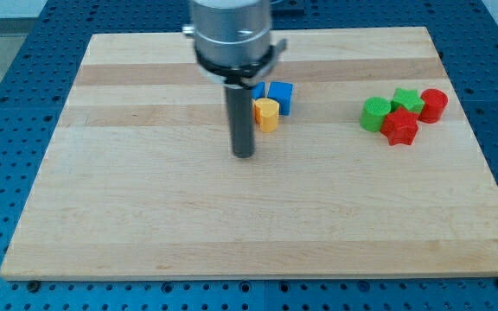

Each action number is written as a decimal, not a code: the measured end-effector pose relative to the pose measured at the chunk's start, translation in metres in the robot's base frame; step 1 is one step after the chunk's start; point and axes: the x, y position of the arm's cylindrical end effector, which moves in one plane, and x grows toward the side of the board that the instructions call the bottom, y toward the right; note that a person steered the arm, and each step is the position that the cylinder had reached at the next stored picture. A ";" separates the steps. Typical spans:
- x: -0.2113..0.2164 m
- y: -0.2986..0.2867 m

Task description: Move your arm to the red circle

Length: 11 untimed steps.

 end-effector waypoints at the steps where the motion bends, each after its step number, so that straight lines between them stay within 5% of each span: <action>1: 0.004 0.057; 6: -0.003 0.272; 9: -0.076 0.318; 11: -0.079 0.306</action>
